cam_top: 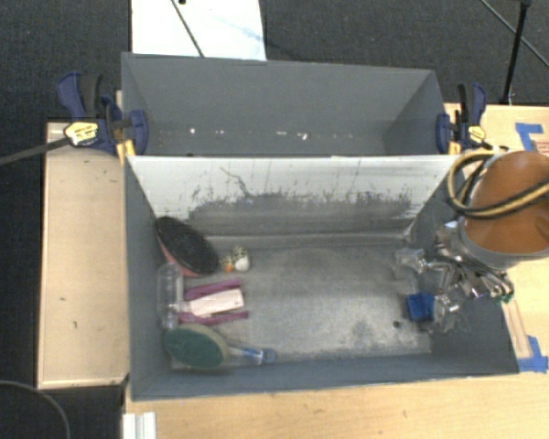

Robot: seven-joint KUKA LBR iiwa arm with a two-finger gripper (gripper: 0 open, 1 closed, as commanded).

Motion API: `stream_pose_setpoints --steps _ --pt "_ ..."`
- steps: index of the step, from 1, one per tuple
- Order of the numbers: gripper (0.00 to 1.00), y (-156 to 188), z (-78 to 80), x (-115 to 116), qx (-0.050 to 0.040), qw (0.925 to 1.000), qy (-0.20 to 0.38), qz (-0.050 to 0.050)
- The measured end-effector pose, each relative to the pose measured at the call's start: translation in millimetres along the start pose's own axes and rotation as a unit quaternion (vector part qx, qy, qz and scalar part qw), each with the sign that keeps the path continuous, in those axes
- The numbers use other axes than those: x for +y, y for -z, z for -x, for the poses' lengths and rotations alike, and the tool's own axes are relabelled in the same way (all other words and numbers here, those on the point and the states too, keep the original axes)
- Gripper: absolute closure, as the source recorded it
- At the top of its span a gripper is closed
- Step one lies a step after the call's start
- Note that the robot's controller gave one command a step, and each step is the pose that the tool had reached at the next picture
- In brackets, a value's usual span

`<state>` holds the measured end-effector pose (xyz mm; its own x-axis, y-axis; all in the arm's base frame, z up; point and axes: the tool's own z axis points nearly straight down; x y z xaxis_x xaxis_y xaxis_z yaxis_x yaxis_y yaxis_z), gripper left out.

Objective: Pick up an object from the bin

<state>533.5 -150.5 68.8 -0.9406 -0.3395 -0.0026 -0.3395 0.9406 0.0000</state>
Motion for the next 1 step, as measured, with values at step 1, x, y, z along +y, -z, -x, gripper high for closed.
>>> stream_pose_setpoints --steps 1 --pt "1.0 2.7 0.3 -0.9 -0.0008 1.0 0.001 -0.001"
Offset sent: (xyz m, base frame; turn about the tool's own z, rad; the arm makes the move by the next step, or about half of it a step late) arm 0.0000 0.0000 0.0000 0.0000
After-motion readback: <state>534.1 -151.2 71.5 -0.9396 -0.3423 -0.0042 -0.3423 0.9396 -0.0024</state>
